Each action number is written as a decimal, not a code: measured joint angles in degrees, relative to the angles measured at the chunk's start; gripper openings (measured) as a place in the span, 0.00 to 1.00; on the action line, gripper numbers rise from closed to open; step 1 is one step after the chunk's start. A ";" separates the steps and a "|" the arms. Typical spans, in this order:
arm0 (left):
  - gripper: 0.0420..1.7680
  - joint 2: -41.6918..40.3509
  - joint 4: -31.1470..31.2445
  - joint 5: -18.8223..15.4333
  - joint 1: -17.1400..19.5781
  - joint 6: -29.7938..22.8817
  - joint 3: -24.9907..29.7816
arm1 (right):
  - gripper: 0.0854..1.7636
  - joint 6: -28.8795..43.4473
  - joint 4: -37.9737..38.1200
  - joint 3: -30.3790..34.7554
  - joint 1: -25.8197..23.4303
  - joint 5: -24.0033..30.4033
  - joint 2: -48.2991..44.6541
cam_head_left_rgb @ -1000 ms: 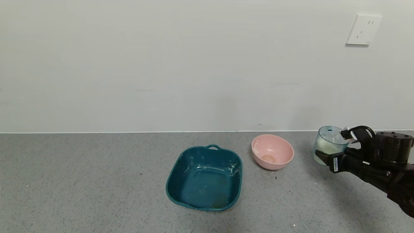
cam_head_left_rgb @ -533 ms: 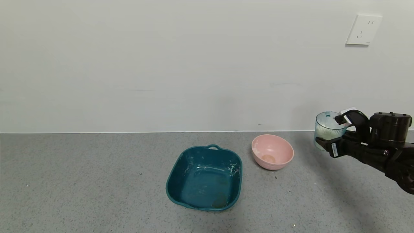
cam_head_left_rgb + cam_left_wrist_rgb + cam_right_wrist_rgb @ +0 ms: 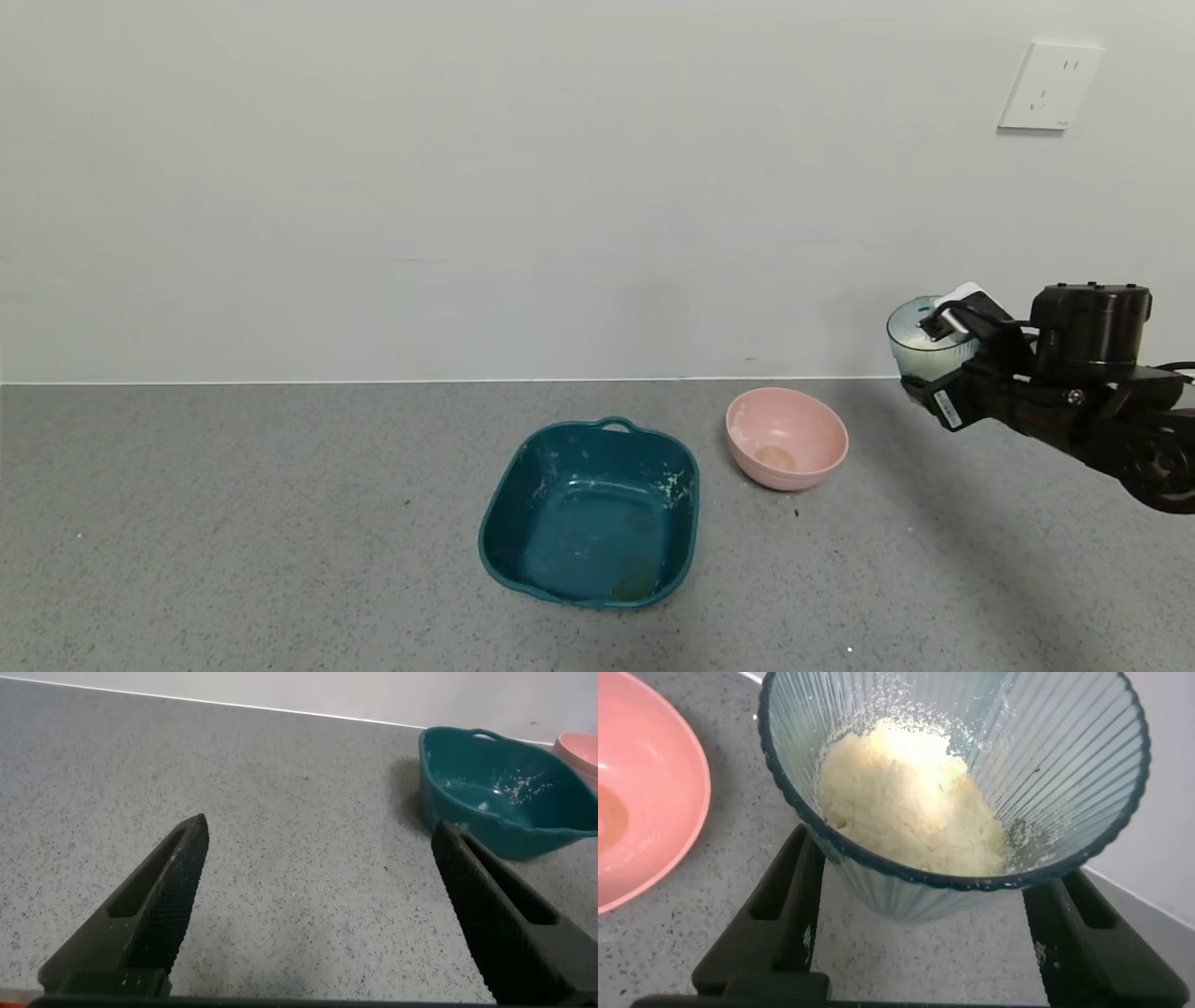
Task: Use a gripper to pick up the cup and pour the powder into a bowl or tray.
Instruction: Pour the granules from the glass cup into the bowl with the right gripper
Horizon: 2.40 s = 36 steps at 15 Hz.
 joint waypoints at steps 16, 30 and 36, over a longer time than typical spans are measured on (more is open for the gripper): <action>0.97 0.00 0.00 -0.02 0.00 0.00 0.00 | 0.73 -33.74 0.17 -7.19 8.41 -15.46 2.40; 0.97 0.00 0.02 0.00 0.00 0.02 0.00 | 0.73 -55.95 -5.10 -7.46 13.64 -21.19 5.22; 0.97 0.00 0.00 0.00 0.00 0.00 0.00 | 0.73 -67.28 -13.30 -5.29 14.10 -21.08 7.69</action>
